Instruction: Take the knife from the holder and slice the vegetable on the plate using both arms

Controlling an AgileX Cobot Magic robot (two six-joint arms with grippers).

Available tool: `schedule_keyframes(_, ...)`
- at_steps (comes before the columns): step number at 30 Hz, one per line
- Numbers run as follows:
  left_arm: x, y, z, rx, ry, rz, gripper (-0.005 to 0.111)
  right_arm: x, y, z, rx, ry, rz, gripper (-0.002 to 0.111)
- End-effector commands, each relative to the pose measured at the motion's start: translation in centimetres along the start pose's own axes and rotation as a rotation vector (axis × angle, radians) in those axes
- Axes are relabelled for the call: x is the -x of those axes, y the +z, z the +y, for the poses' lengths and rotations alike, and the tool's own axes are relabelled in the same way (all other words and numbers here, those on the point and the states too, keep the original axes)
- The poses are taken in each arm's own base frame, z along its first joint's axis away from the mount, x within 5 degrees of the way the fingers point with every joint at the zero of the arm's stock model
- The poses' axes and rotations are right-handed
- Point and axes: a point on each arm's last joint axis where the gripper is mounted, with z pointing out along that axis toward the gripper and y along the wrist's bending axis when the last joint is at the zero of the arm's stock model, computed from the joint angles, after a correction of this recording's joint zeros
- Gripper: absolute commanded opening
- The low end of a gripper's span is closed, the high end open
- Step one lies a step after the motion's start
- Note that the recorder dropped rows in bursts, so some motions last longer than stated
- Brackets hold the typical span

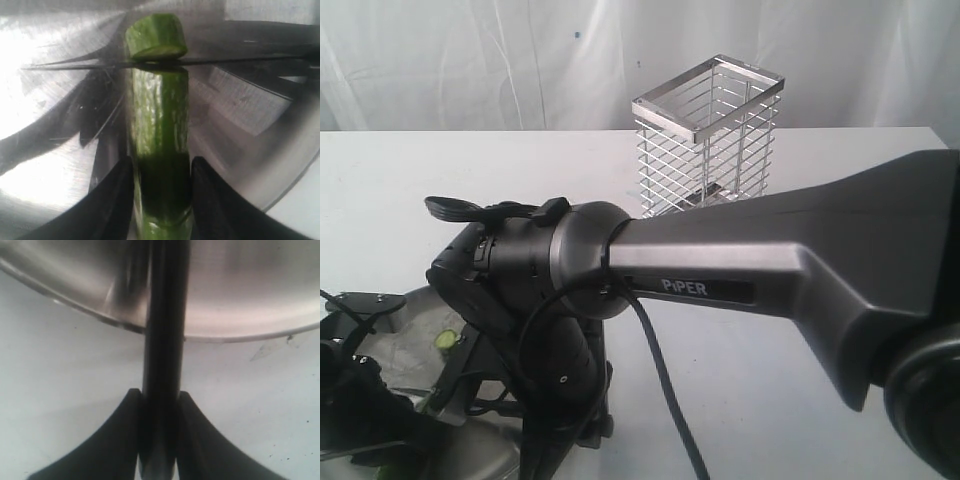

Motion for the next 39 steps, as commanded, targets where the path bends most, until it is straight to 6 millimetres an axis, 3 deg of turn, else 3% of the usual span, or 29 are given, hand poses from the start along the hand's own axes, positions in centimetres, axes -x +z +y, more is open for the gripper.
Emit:
schedule_keyframes(1, -0.2, 0.3, 0.1, 0.005, -0.007, 0.003, 0.042, -0.3, -0.4, -0.1, -0.017, -0.010, 0.003, 0.000)
schedule_keyframes(7, 0.1, 0.2, 0.1, 0.007, -0.022, -0.008, 0.042, -0.3, -0.4, -0.1, -0.017, -0.010, 0.003, 0.000)
schedule_keyframes(15, 1.9, -0.7, -0.3, -0.002, -0.014, -0.055, 0.040, -0.3, -0.4, -0.1, -0.014, -0.018, 0.003, 0.000)
schedule_keyframes(39, 2.4, -0.8, -0.1, 0.016, -0.064, -0.104, 0.037, -0.6, 0.5, 0.7, 0.055, -0.022, 0.020, 0.000)
